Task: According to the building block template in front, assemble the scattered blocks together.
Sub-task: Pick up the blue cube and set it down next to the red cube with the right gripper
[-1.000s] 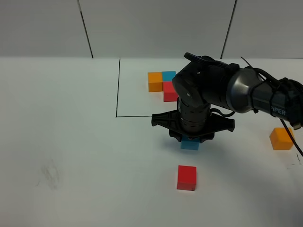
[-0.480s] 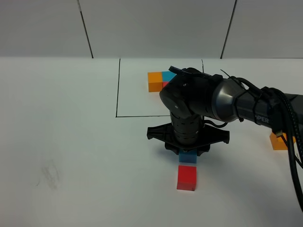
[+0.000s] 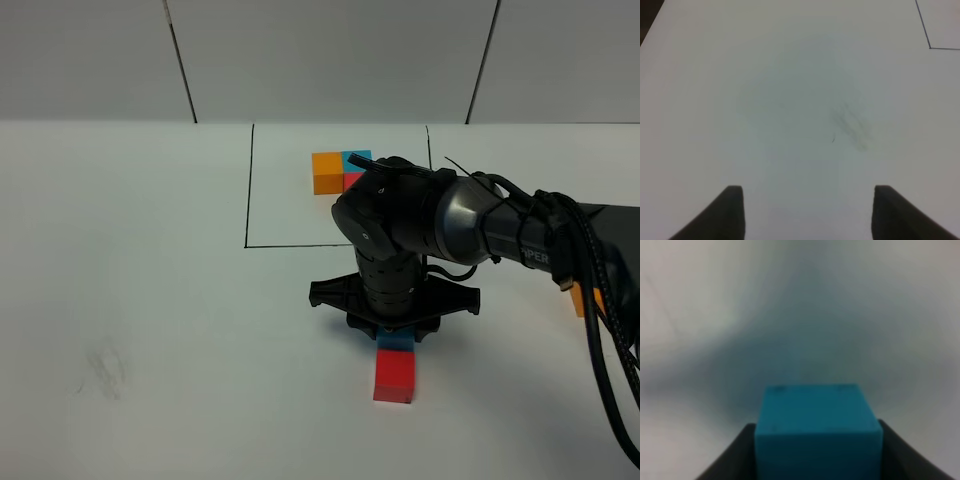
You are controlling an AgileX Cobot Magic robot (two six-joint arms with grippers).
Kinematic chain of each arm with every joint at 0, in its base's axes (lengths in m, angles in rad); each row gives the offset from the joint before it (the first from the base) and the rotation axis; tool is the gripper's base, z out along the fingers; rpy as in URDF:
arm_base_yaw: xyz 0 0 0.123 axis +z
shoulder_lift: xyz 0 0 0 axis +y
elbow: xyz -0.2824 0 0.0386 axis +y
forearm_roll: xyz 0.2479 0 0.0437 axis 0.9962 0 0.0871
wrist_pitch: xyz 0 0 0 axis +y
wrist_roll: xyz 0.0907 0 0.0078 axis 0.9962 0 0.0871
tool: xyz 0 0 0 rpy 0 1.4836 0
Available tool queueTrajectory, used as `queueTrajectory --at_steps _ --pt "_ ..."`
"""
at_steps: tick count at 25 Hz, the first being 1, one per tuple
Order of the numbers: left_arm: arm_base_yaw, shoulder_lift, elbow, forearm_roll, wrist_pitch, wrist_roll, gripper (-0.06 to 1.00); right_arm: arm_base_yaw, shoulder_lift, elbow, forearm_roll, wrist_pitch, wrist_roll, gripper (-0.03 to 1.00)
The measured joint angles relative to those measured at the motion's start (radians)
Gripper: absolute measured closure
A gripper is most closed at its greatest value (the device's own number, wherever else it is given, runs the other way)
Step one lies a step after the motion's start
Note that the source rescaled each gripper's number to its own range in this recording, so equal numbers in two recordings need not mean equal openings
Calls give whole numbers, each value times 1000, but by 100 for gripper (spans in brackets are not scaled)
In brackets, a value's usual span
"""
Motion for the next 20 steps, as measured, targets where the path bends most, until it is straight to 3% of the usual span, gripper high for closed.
queueTrajectory --at_steps 20 --pt "0 0 0 0 0 -2 72 0 44 -8 27 -14 1 70"
